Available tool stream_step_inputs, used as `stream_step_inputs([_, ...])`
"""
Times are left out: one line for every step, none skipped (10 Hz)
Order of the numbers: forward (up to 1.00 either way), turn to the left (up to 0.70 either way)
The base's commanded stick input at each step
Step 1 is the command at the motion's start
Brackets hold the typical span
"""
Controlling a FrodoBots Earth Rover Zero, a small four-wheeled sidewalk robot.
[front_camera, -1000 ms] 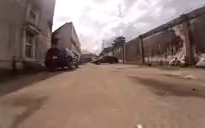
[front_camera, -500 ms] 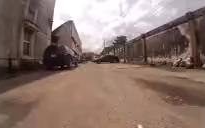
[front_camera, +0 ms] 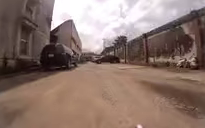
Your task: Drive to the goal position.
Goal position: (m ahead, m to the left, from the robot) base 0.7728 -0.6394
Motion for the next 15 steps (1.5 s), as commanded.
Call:
stream_step_inputs([0.0,0.0])
stream_step_inputs([0.0,0.0])
stream_step_inputs([0.0,0.0])
stream_step_inputs([0.0,0.0])
stream_step_inputs([0.0,0.0])
stream_step_inputs([0.05,0.0])
stream_step_inputs([0.37,0.03])
stream_step_inputs([0.69,0.05])
stream_step_inputs([0.7,0.05])
stream_step_inputs([0.7,0.05])
stream_step_inputs([0.7,0.05])
stream_step_inputs([0.7,0.05])
stream_step_inputs([0.7,0.05])
stream_step_inputs([0.7,0.05])
stream_step_inputs([0.7,0.05])
